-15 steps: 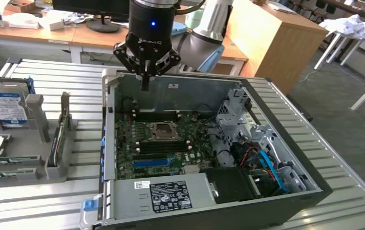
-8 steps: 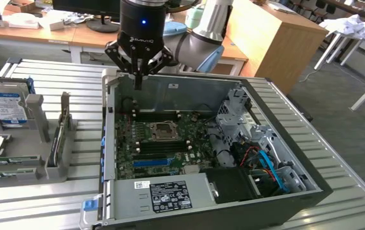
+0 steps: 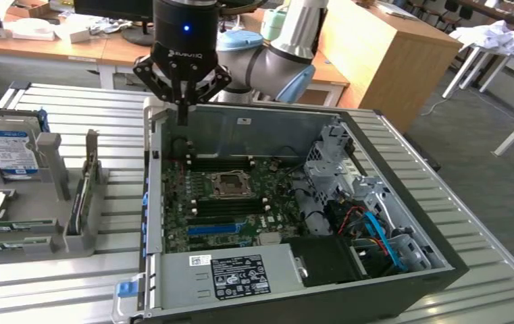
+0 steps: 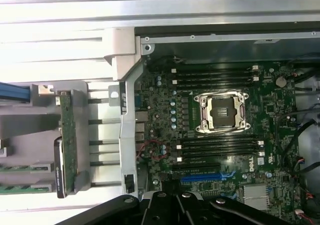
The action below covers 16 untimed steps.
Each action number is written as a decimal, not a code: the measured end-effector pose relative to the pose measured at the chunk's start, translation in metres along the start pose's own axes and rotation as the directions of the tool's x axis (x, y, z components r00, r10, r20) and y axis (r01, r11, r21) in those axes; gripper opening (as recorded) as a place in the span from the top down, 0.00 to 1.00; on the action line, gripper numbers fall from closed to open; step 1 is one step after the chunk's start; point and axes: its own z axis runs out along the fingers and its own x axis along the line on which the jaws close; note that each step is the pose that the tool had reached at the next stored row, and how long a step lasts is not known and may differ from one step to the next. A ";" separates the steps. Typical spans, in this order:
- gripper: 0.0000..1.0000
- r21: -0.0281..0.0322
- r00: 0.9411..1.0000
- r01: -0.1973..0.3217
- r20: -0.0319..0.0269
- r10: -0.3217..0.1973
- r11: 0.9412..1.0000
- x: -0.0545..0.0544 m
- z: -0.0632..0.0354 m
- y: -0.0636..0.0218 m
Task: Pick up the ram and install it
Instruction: 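Reach for the ram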
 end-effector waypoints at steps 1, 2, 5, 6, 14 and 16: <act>0.89 0.000 1.000 0.000 0.000 0.000 1.000 0.002 -0.0001 0.0001; 0.89 0.000 1.000 0.000 0.000 0.000 1.000 0.004 -0.0001 0.0001; 0.89 0.000 1.000 0.000 0.000 0.000 1.000 0.010 -0.0002 0.0002; 0.89 0.000 1.000 0.000 0.000 0.000 1.000 0.012 -0.0003 0.0003; 0.89 0.000 1.000 0.000 0.000 0.000 1.000 0.027 -0.0006 0.0007; 0.89 0.000 1.000 0.000 0.000 0.000 1.000 0.031 -0.0007 0.0009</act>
